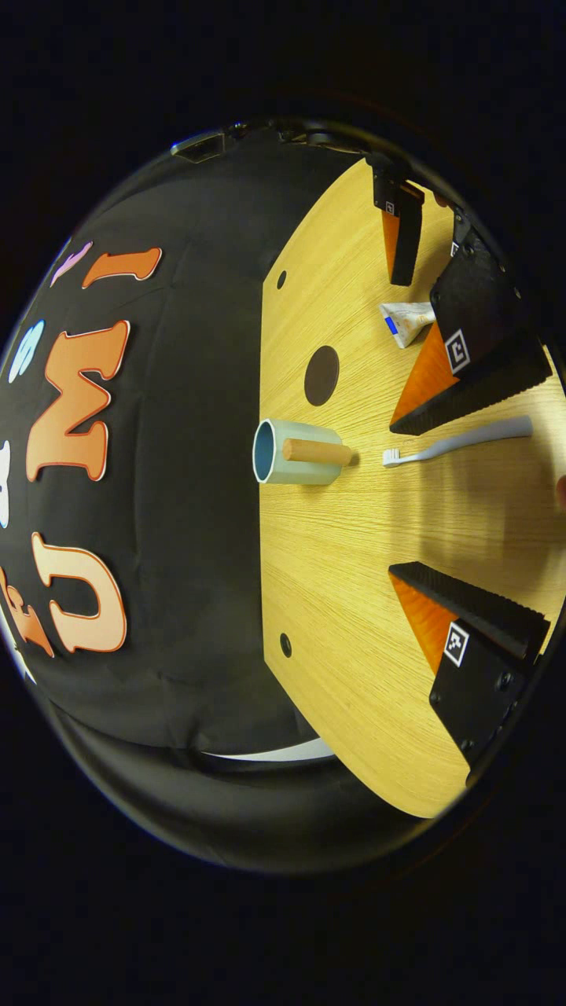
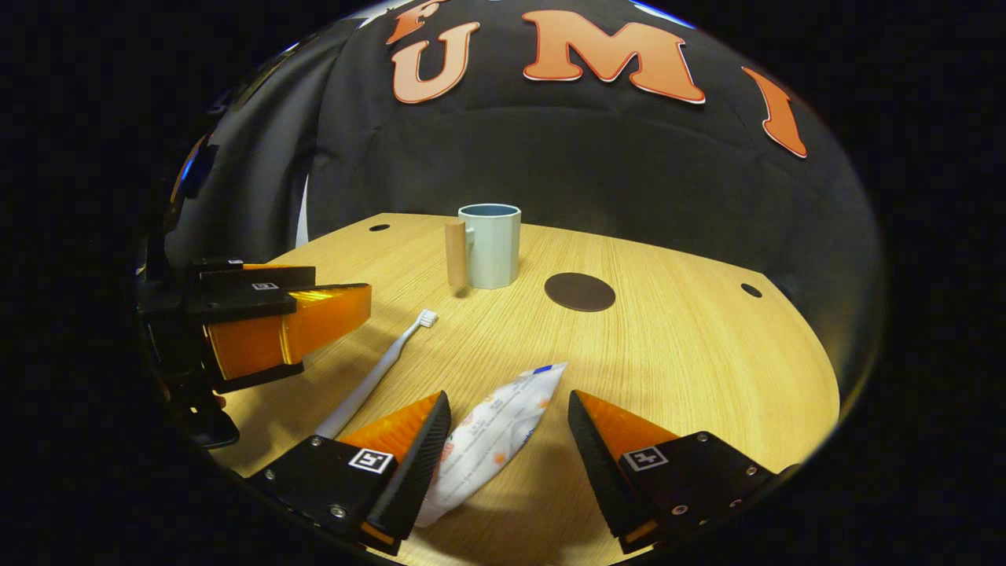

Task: Put the toothbrush and toothpaste on the desktop into the cup, then pick up the cup and place it on the coaster on the desktop.

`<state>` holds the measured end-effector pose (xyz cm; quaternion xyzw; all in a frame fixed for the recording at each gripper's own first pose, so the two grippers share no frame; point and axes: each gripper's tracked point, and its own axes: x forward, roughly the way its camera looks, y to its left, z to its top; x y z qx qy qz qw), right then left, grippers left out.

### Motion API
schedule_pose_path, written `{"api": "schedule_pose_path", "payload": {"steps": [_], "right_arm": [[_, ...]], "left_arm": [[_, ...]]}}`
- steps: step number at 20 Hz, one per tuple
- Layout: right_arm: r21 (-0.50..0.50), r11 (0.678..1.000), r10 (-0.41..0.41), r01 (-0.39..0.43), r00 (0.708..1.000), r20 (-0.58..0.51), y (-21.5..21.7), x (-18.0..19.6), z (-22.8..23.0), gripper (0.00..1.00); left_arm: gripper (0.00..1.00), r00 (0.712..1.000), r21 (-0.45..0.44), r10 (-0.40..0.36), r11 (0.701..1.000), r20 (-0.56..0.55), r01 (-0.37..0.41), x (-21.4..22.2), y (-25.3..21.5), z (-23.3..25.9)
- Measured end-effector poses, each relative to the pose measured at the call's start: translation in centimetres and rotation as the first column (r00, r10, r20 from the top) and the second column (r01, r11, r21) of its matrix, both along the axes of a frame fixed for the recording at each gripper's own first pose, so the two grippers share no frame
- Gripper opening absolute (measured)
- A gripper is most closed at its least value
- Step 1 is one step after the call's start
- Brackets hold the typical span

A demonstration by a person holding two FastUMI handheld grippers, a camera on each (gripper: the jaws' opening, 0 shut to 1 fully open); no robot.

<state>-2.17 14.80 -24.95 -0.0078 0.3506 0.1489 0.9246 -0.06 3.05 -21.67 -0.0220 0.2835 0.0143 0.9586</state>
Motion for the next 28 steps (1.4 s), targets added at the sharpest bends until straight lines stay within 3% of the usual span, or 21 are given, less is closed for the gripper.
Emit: {"api": "schedule_pose_path", "payload": {"steps": [3, 5, 6, 10, 13, 15, 18, 23, 28], "right_arm": [[0.000, 1.000, 0.025, -0.025, 0.999, -0.025, 0.7, -0.5, -0.8, 0.85], [-0.008, 1.000, 0.020, -0.020, 0.999, -0.032, 0.1, -0.4, -1.0, 0.75], [-0.011, 1.000, 0.018, -0.019, 0.999, -0.042, -0.2, -0.5, -1.1, 0.77], [0.011, 1.000, -0.008, 0.009, 0.996, -0.084, -1.5, -0.3, -1.7, 0.56], [-0.016, 1.000, -0.022, 0.021, 0.997, -0.072, -2.5, 0.2, -1.7, 0.30], [-0.012, 1.000, -0.020, 0.020, 0.997, -0.074, -2.4, 0.3, -1.8, 0.23], [0.018, 0.999, -0.041, 0.043, 0.995, -0.095, -2.7, 0.3, -1.9, 0.17], [0.150, 0.985, -0.065, 0.087, 0.988, -0.142, -2.9, 0.0, -1.5, 0.09], [0.168, 0.980, -0.100, 0.109, 0.993, -0.058, -3.6, 1.2, 1.4, 0.08]], "left_arm": [[0.98, 1.000, -0.001, 0.000, 1.000, -0.029, 0.000, -0.1, -0.1, -0.6], [0.98, 0.999, -0.002, -0.004, 1.000, -0.043, 0.004, -0.3, -0.2, -0.7], [0.98, 0.999, -0.002, -0.006, 1.000, -0.048, 0.006, -0.3, -0.2, -0.7], [0.98, 0.998, -0.001, -0.015, 1.000, -0.068, 0.015, 0.1, -0.7, -1.3], [0.98, 0.995, -0.012, -0.027, 1.000, -0.100, 0.026, 0.2, -1.3, -2.1], [0.98, 0.991, -0.021, -0.028, 0.999, -0.128, 0.026, -0.1, -1.7, -2.9], [0.98, 0.982, -0.029, -0.035, 0.999, -0.185, 0.030, -0.4, -2.5, -3.4], [0.98, 0.962, -0.026, -0.045, 0.999, -0.270, 0.039, -0.9, -3.2, -5.0], [0.98, 0.951, -0.042, -0.034, 0.999, -0.308, 0.022, -0.2, -4.0, -7.3]]}}
